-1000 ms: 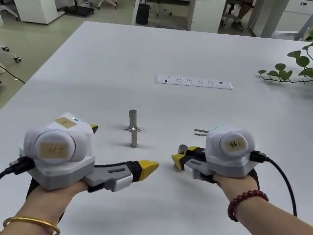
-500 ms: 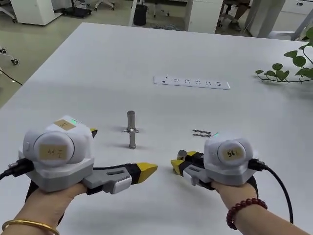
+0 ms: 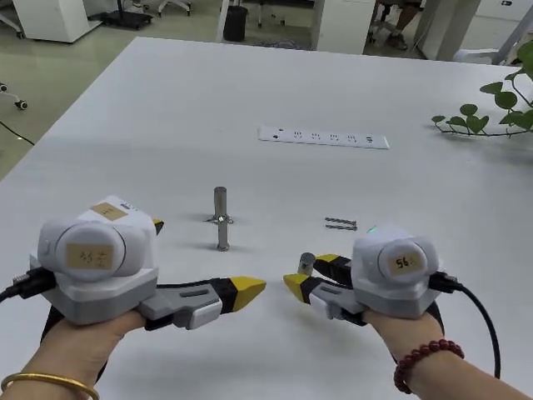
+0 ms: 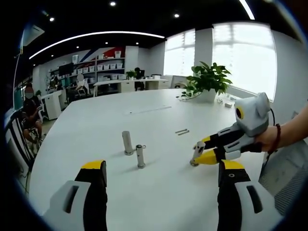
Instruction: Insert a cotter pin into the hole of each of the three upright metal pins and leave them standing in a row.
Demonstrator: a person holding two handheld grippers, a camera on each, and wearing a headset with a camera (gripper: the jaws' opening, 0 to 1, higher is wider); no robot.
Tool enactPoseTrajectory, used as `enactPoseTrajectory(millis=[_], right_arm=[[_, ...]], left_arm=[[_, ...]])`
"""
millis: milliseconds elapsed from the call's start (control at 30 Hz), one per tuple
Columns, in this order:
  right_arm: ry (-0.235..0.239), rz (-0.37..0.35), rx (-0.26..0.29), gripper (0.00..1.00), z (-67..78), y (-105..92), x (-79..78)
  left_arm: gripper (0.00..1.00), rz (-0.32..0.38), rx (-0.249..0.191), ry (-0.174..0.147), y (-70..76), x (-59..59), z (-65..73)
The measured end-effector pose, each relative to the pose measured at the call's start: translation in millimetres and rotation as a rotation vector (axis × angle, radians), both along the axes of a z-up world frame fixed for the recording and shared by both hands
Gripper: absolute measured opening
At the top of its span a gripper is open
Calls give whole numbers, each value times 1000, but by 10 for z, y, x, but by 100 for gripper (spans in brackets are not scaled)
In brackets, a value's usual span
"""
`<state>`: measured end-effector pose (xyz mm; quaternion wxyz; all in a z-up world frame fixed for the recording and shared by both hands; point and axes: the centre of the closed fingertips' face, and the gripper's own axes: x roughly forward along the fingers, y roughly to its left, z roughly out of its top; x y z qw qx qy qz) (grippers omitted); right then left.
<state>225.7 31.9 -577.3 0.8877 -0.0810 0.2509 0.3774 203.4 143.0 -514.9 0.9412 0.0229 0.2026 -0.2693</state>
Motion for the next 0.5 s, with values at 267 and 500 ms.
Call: enactPoseTrajectory(millis=[267, 500], right_arm=[[31, 22, 18, 27, 77, -168, -90], [46, 32, 18, 28, 117, -318, -91]], left_arm=[[96, -1, -1, 4, -16, -16, -1], [96, -3, 2, 9, -29, -29, -10]])
